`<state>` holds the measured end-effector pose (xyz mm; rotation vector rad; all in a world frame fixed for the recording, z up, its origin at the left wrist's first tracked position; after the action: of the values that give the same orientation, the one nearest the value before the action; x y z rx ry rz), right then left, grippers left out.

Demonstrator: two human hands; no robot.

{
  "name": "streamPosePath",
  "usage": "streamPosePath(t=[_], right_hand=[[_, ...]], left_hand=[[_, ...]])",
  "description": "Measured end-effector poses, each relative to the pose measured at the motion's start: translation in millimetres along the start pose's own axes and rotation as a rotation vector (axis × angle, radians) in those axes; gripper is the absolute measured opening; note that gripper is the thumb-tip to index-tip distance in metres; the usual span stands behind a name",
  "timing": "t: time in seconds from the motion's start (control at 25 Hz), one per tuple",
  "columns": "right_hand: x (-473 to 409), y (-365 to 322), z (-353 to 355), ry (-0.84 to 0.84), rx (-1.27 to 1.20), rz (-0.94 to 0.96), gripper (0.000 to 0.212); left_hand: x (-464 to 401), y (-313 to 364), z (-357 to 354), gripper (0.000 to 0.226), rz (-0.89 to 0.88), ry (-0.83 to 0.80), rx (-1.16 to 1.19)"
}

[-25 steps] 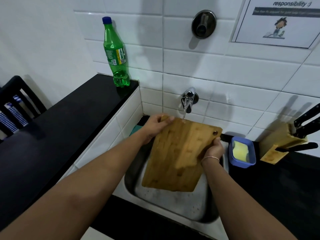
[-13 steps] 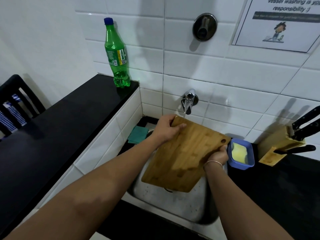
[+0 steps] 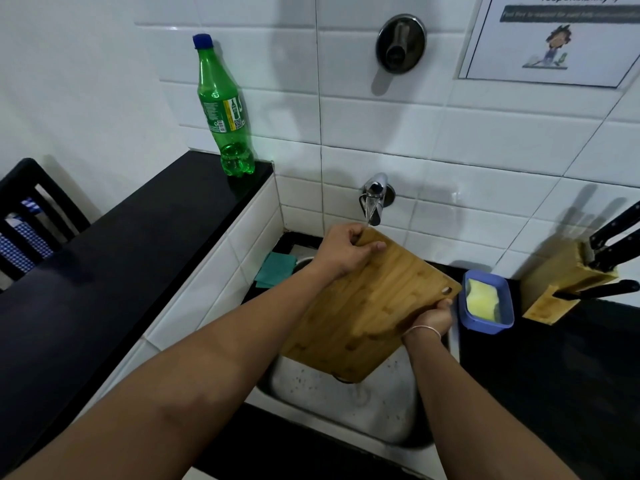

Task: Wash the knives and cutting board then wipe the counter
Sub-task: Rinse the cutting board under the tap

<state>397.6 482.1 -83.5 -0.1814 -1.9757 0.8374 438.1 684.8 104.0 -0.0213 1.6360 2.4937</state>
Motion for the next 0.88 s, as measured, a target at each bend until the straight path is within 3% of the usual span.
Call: streamPosePath(t=[0.08,0.2,0.28,0.36,0.4,0.48,0.56,0.68,0.76,0.88], right_hand=[[2,-1,-3,-0.017,0.002,-0.013,0.034],[17,-12,-22,-0.072,0.089,0.115,0.030],[44,-22,-41,-0.094,0.292,0.358,0.026],[83,-29,-62,-0.158,0.561,0.727,0.028],[103,-28,-69,-0.193,0.675,0.909,0.029],[137,-22,-73,-0.286,0.781,1.191,0.032],[161,-14,-71,-0.458,0.810,1.456,0.033],[174,6,-63,-0.848,1.012,1.718,0.028],[167,19,-51,-0.999,1.242,1.764,0.033],[140,23,-31,-0.988,1.448,1.609,0.046]], left_hand=[[-2,-5,3,0.017,0.011,0.028,-0.001],[1,-32,23,0.021,0.079,0.214,-0.030],[9,-71,38,0.046,0.336,0.356,0.064],[24,-107,38,0.075,0.694,0.421,0.425],[29,-116,37,0.079,0.819,0.400,0.585],[33,-120,38,0.060,0.945,0.294,0.726],[31,-122,42,0.028,0.952,0.253,0.726],[28,-122,47,0.014,0.878,0.230,0.619],[22,-118,48,0.009,0.796,0.172,0.526],[19,-115,44,0.020,0.722,0.046,0.355]])
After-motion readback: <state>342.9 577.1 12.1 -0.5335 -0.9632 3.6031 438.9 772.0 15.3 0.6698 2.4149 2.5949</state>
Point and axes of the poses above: each hand's wrist, its own x-axis away from the middle knuckle, its own z-axis out of the back of the hand, y = z × x, the point moved 7 cm from there along -x, towards the middle knuckle, and after that the axes turned 6 degrees about -z, right-handed, at the moved point
